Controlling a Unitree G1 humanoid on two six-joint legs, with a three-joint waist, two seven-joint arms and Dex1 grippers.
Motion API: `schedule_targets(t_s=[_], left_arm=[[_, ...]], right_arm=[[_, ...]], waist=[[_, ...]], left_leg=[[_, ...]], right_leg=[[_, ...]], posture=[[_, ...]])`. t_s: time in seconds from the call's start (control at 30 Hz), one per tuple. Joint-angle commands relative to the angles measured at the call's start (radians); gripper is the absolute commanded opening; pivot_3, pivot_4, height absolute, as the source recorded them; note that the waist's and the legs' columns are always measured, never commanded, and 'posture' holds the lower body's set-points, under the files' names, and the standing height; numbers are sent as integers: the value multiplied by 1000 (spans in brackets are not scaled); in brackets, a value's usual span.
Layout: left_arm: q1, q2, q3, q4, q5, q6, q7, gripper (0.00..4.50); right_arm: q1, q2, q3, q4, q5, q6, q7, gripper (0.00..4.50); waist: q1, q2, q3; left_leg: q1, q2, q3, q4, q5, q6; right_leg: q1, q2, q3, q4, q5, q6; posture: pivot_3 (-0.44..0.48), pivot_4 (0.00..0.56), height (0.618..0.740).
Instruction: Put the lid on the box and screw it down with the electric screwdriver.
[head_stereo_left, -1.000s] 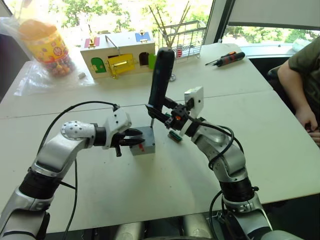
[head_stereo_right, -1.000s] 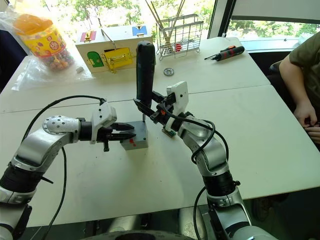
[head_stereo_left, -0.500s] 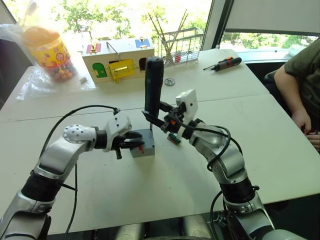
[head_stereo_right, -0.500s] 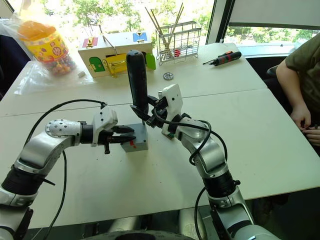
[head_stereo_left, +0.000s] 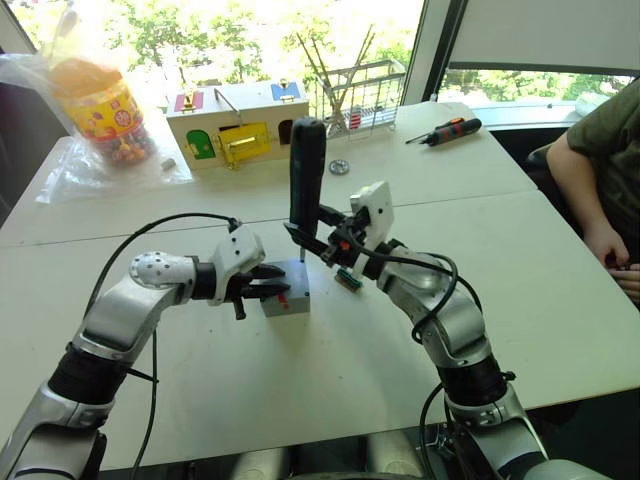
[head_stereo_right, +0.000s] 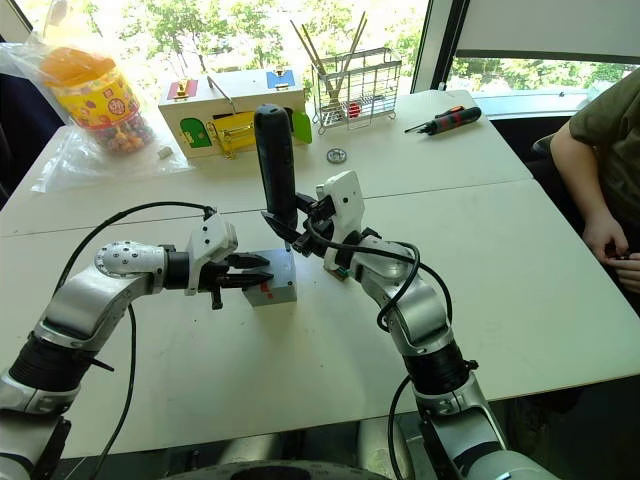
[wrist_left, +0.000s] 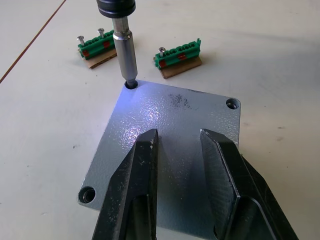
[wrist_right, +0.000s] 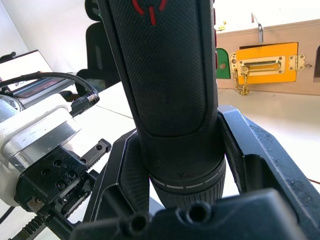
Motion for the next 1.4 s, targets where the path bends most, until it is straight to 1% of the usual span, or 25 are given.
schedule_targets(t_s=[0.03, 0.23, 0.87, 1.1, 1.2, 1.3, 1.33, 1.4], left_arm=[[17, 4, -20, 4, 23, 10, 4, 1299], [17, -2, -23, 9, 27, 8, 7, 1299], [23, -21, -30, 37, 47, -13, 3, 1299], [23, -35, -39, 55, 58, -29, 1, 1299], [22, -44, -39, 61, 57, -33, 0, 1299], [24, -45, -29, 63, 51, -33, -6, 1299], [25, -45, -27, 63, 50, -34, -8, 1299], [29, -44, -26, 65, 52, -39, -12, 1299]], right_arm=[[38, 4, 59, 117, -38, 61, -9, 1720], [23, 15, 58, 135, -45, 57, -11, 1720], [31, 9, 44, 74, -28, 74, -1, 1720], [-10, 12, -2, 17, -9, 111, -15, 1720], [-77, 14, -74, -64, 28, 194, -48, 1720], [-181, 2, -167, -173, 98, 309, -74, 1720], [-223, -4, -203, -197, 126, 349, -84, 1720], [-328, -26, -291, -218, 186, 433, -103, 1720]], waist=[[0, 0, -2], [1, 0, -2], [4, 0, -3], [9, 0, -3], [19, 1, -2], [29, 2, 5], [30, 2, 6], [29, 3, 7]], left_leg=[[1, 0, 0, -1, -2, 3], [13, 0, 1, -9, -2, 3], [13, 0, 1, -10, -2, 3], [13, 0, 1, -10, -2, 3], [13, 0, 1, -10, -2, 3], [11, 0, 1, -10, -2, 3], [9, 0, 1, -10, -2, 3], [-1, 0, 0, -8, -1, 1]], right_leg=[[0, 0, 0, 0, 0, 0], [8, 0, 2, -3, 0, 0], [9, 0, 3, -4, 0, 0], [9, 0, 3, -5, -1, 0], [9, 0, 3, -5, -1, 0], [7, 0, 3, -6, 0, 0], [6, 0, 3, -6, 0, 0], [-2, -2, 3, -4, 0, 0]], posture=[[0, 150, 740], [0, 150, 740], [0, 150, 740], [0, 150, 740], [0, 150, 740], [0, 150, 740], [0, 150, 740], [0, 150, 740]])
